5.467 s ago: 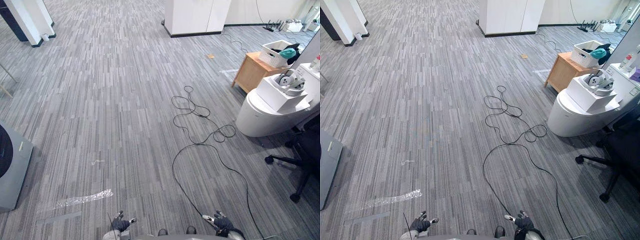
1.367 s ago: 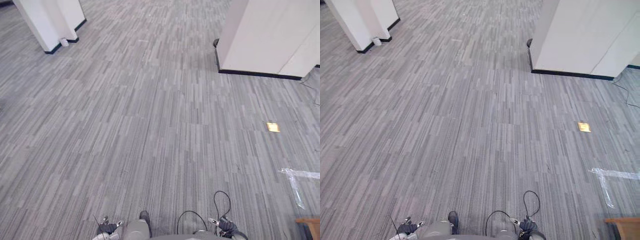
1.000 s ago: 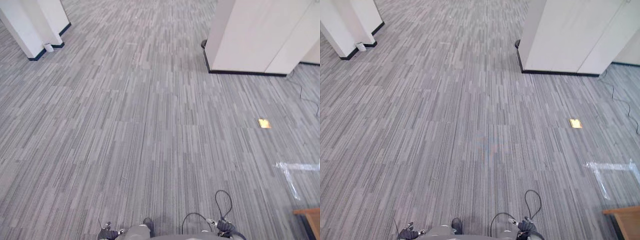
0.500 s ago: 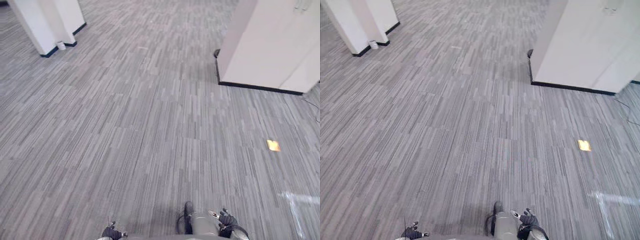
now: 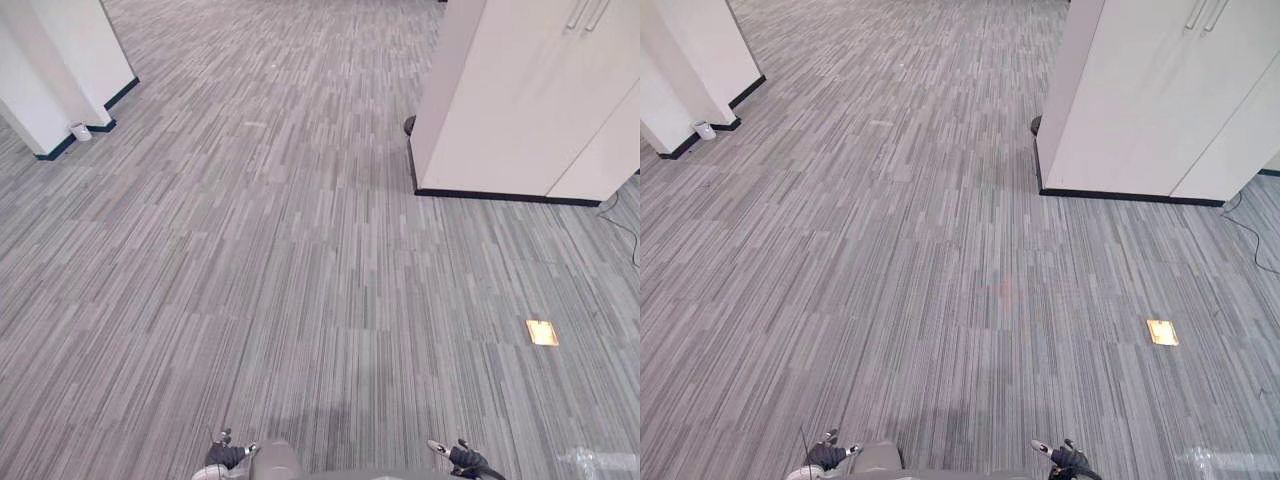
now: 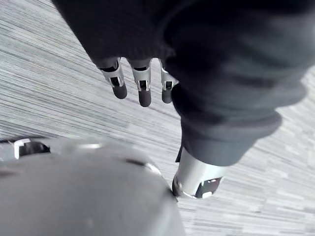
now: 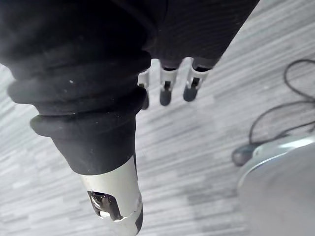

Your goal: Organize washtable

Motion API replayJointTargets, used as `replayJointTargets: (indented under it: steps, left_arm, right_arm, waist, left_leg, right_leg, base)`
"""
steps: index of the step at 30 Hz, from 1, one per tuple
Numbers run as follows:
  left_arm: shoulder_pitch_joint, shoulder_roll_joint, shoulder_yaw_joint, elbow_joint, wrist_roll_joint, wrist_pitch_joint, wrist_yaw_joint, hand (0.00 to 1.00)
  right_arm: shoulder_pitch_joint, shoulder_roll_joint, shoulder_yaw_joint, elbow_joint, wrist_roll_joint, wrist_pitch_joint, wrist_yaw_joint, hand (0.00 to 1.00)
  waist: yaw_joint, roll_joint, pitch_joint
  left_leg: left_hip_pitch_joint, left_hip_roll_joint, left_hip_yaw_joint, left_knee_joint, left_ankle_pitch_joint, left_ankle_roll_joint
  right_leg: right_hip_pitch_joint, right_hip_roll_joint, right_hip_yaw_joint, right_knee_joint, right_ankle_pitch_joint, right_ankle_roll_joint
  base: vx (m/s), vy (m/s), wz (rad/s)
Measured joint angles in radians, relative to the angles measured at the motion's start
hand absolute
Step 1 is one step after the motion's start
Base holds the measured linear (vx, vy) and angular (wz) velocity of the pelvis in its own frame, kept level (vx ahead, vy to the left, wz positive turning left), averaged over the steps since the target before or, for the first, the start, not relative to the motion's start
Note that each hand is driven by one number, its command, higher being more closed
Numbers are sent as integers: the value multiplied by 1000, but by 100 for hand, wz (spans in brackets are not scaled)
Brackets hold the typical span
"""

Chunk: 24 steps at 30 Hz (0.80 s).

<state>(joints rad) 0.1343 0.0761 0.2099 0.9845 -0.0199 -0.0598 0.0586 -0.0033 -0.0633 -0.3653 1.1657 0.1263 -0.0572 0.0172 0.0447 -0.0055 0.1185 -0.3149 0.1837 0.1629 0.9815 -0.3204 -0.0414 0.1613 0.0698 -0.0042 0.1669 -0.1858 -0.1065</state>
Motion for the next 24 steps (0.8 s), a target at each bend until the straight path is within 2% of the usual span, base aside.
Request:
replayJointTargets:
  steps: [1, 2, 3, 4, 5, 6, 7, 8, 9, 10, 11, 12, 13, 14, 15, 16, 18, 19, 20, 21, 22, 23, 24]
  left_arm:
    - [-10, -4, -5, 0, -20, -5, 11, 0]
    - [-7, -5, -8, -1, -28, -6, 12, 0]
    - [1, -9, -14, 0, -32, -8, 13, 0]
    - [4, -12, -16, 1, -38, -11, 14, 0]
    - [5, -13, -21, 8, -44, -15, 17, 0]
    - [-10, -18, -22, 6, -53, -26, 23, 0]
    - [-11, -19, -21, 6, -61, -35, 26, 0]
    - [-8, -15, -15, 7, -100, -37, 27, 0]
    - [5, -10, 2, 9, -129, -36, 31, 0]
    - [15, -6, 4, 9, -134, -37, 32, 0]
    - [33, -4, 1, 7, -150, -37, 33, 0]
    - [37, -1, -8, 6, -162, -38, 32, 0]
    - [40, 3, -12, 7, -164, -38, 31, 0]
    - [42, 7, -15, 8, -164, -36, 30, 0]
    - [45, 7, -16, 8, -164, -36, 30, 0]
    - [50, 7, -16, 9, -164, -35, 29, 0]
    - [50, 17, -20, 48, -164, -35, 28, 0]
    - [49, 20, -19, 56, -164, -34, 27, 0]
    - [33, 22, -19, 75, -164, -32, 27, 0]
    - [26, 20, -19, 81, -164, -32, 27, 0]
    - [20, 6, -18, 88, -156, -29, 22, 0]
    - [22, 2, -17, 88, -151, -27, 16, 0]
    - [21, 1, -8, 96, -130, -24, 6, 0]
  right_arm:
    - [-44, 7, 15, -7, 25, -11, -1, 0]
    - [-52, 17, 23, -13, 30, -13, -2, 0]
    - [-59, 19, 28, -27, 30, -20, -3, 0]
    - [-58, 23, 34, -42, 30, -28, -4, 0]
    - [-55, 35, 72, -50, 29, -38, -13, 0]
    - [-53, 44, 100, -49, 29, -37, -13, 0]
    - [-56, 49, 109, -49, 29, -37, -14, 0]
    - [-57, 61, 116, -46, 29, -37, -14, 0]
    - [-52, 67, 136, -41, 25, -36, -13, 0]
    - [-47, 70, 138, -41, 19, -37, -13, 0]
    - [-39, 70, 137, -34, 17, -40, -13, 0]
    - [-29, 71, 137, -27, 17, -45, -12, 0]
    - [-25, 74, 136, -19, 18, -46, -12, 0]
    - [-12, 77, 136, -9, 20, -45, -11, 0]
    - [5, 74, 130, -22, 20, -48, -10, 0]
    - [7, 70, 125, -26, 20, -51, -10, 0]
    - [22, 63, 86, -33, 20, -51, -9, 0]
    - [25, 63, 77, -33, 20, -51, -9, 0]
    - [33, 57, 46, -33, 21, -52, -8, 0]
    - [32, 50, 34, -33, 21, -51, -8, 0]
    - [36, 38, 10, -33, 36, -44, -10, 0]
    - [37, 37, 2, -36, 42, -44, -11, 0]
    - [37, 36, -8, -34, 42, -45, -11, 0]
  waist:
    - [27, -3, 5]
    - [35, -4, 5]
    - [49, 4, 4]
    - [57, 12, 6]
    - [71, 25, 0]
    - [73, 27, 2]
    - [76, 27, 1]
    - [79, 11, -2]
    - [79, -16, -2]
    - [79, -28, -4]
    - [76, -37, -8]
    - [71, -38, -10]
    - [69, -41, -11]
    - [66, -43, -10]
    - [56, -40, -6]
    - [47, -37, -4]
    - [25, -37, 1]
    - [20, -39, 1]
    - [15, -35, 3]
    - [11, -27, 8]
    - [-6, 2, 12]
    - [-7, 10, 12]
    - [-6, 11, 13]
  left_leg:
    - [-78, -73, -10, -265, 9, -8]
    - [-95, -94, -42, -383, 45, -33]
    - [-102, -104, -108, -560, 123, -67]
    - [-105, -98, -117, -600, 224, -74]
    - [-94, -105, -102, -559, 287, -48]
    - [-112, -107, -100, -500, 225, -11]
    - [-117, -109, -98, -481, 209, 12]
    - [-103, -126, -80, -467, 185, 67]
    - [-56, -147, -41, -485, 179, 115]
    - [-24, -159, -25, -504, 172, 127]
    - [34, -176, -7, -539, 156, 145]
    - [88, -188, -3, -578, 137, 150]
    - [114, -192, -1, -597, 130, 150]
    - [168, -200, -1, -635, 118, 149]
    - [243, -209, 1, -691, 119, 154]
    - [283, -212, -1, -720, 119, 154]
    - [420, -216, -19, -800, 113, 165]
    - [442, -215, -25, -813, 113, 165]
    - [472, -206, -41, -839, 106, 166]
    - [483, -199, -59, -845, 97, 167]
    - [499, -159, -77, -853, 72, 154]
    - [510, -145, -77, -864, 66, 144]
    - [544, -128, -77, -889, 58, 119]
  right_leg:
    - [30, -34, 29, 0, -3, 0]
    - [46, -47, 38, -3, -12, 7]
    - [81, -59, 54, -19, -24, 13]
    - [111, -65, 65, -39, -32, 18]
    - [156, -78, 91, -70, -35, 23]
    - [143, -82, 107, -42, -11, 49]
    - [130, -84, 118, -19, 3, 61]
    - [115, -103, 148, 31, 20, 83]
    - [99, -128, 182, 115, 33, 104]
    - [84, -139, 198, 170, 45, 124]
    - [37, -150, 202, 303, 105, 221]
    - [-25, -150, 203, 451, 196, 366]
    - [-65, -149, 201, 538, 233, 383]
    - [-143, -146, 176, 716, 235, 382]
    - [-207, -163, 107, 857, 210, 368]
    - [-224, -177, 64, 905, 187, 356]
    - [-253, -216, -71, 927, 46, 232]
    - [-266, -220, -92, 905, 9, 216]
    - [-309, -222, -128, 821, -52, 193]
    - [-326, -217, -142, 759, -79, 184]
    - [-366, -198, -169, 545, -95, 187]
    - [-382, -193, -174, 442, -85, 196]
    - [-403, -196, -188, 237, -7, 212]
  base:
    - [639, 137, -102]
    - [652, 179, -116]
    - [458, 155, -78]
    - [579, 223, -73]
    - [541, 242, -44]
    - [519, 239, -29]
    - [500, 227, -16]
    - [520, 201, -21]
    - [514, 184, -23]
    - [498, 157, -31]
    - [461, 160, -28]
    - [443, 161, -24]
    - [391, 142, -17]
    - [448, 123, -19]
    - [438, 100, -15]
    - [370, 63, -8]
    - [344, -7, 13]
    - [396, -68, 29]
    - [250, -84, 29]
    - [372, -162, 54]
    - [315, -144, 43]
    - [410, -190, 36]
    - [314, -147, 6]
